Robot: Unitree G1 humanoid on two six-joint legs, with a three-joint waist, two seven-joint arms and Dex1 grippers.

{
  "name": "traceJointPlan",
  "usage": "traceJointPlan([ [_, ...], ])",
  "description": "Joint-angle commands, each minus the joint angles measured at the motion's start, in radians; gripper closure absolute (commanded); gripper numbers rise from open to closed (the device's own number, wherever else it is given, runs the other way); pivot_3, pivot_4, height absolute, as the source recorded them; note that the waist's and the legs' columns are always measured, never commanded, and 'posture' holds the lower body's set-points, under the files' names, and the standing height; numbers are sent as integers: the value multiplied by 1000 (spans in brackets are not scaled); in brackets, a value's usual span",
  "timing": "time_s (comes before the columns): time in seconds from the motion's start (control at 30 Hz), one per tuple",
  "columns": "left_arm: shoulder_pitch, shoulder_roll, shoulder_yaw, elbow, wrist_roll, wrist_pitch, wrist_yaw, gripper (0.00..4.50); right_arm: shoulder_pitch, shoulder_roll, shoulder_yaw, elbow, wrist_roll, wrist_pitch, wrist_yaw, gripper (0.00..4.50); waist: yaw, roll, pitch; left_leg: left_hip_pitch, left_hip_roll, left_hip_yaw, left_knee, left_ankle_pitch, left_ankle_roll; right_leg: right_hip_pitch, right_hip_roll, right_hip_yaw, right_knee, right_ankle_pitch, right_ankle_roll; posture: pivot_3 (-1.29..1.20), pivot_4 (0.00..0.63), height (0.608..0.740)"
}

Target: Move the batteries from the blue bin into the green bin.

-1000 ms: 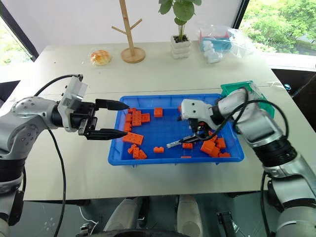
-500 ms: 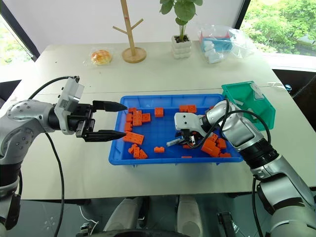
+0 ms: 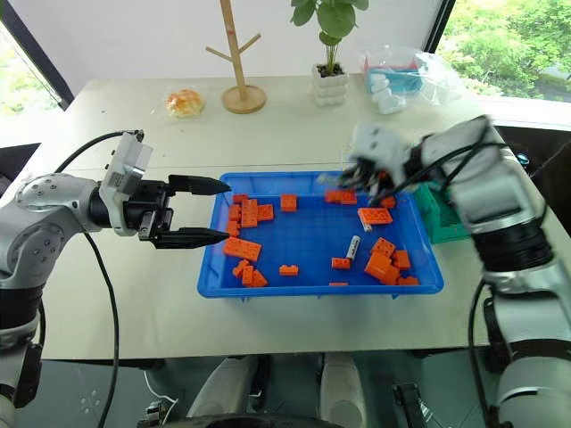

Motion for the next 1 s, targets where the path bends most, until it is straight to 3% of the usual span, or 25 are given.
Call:
traceJointPlan([
  [0.03, -29, -11, -5, -2, 6, -25, -10, 0, 38, -90, -93, 60, -28, -5, -65, 4411, 2, 0, 0, 0, 0, 0, 0, 0, 0, 0, 0, 0, 0, 0, 0, 0, 150, 693],
  [0.2, -40, -23, -17, 15, 12, -34, -23, 0, 165, -207, -165, 120, -50, -41, -119, 4411, 9, 0, 0, 0, 0, 2, 0, -1, 1, -1, -1, 1, 0, 0, 0, 0, 150, 693],
  [0.4, -70, -36, -31, 36, 23, -35, -37, 0, 228, -229, -194, 202, -70, -70, -206, 4411, -12, 1, 1, 0, 0, 3, 1, -1, 2, 0, -1, 1, 1, 0, -1, 0, 150, 693],
  [0.63, -85, -39, -31, 44, 27, -32, -43, 0, 215, -195, -200, 196, -48, -80, -238, 815, -10, 2, 1, 0, 0, 4, 2, -1, 2, -1, -1, 1, 1, 0, 0, 0, 150, 693],
  [0.83, -82, -31, -25, 43, 30, -30, -48, 0, 144, -174, -156, 96, 56, -204, -28, 815, -14, 2, 1, 0, 1, 4, 2, -1, 2, -1, -1, 1, 1, 0, 0, 0, 150, 693],
  [1.0, -87, -38, -22, 39, 30, -28, -36, 0, 38, -113, 11, 65, 36, -381, 201, 815, -15, 2, 1, 0, 1, 3, 2, -1, 2, 0, 0, 1, 1, 0, 1, 0, 150, 693],
])
